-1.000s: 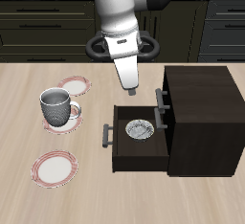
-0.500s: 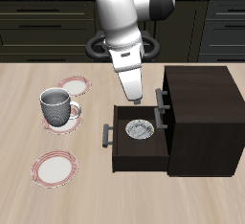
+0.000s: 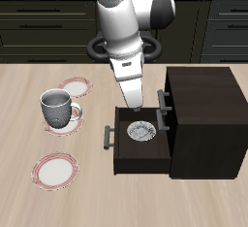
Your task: Place the bowl on the nearest plate relative to the robot
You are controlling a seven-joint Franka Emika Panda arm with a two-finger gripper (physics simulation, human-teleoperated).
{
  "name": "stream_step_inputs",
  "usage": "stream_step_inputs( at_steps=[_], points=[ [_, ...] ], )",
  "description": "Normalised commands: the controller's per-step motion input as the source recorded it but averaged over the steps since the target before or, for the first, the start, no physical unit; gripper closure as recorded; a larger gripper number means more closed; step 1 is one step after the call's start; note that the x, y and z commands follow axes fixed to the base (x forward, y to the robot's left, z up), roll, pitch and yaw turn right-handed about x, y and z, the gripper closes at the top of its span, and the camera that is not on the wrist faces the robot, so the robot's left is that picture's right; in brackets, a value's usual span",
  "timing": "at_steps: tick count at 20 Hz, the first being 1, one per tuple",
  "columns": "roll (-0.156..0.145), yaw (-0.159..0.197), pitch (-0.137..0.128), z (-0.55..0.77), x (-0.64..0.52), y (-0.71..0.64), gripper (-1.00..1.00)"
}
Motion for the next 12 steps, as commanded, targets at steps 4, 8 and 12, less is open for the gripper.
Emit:
stream_step_inputs(
  at_steps=[4, 8, 12],
  points=[
    [0.01, 0.055, -0.063, -0.09, -0.18, 0.09, -1.0],
    [0.006, -0.006, 0.007, -0.09, 0.05, 0.05, -1.0],
    [0.02, -0.012, 0.03, -0.18, 0.01, 0.15, -1.0]
  ],
)
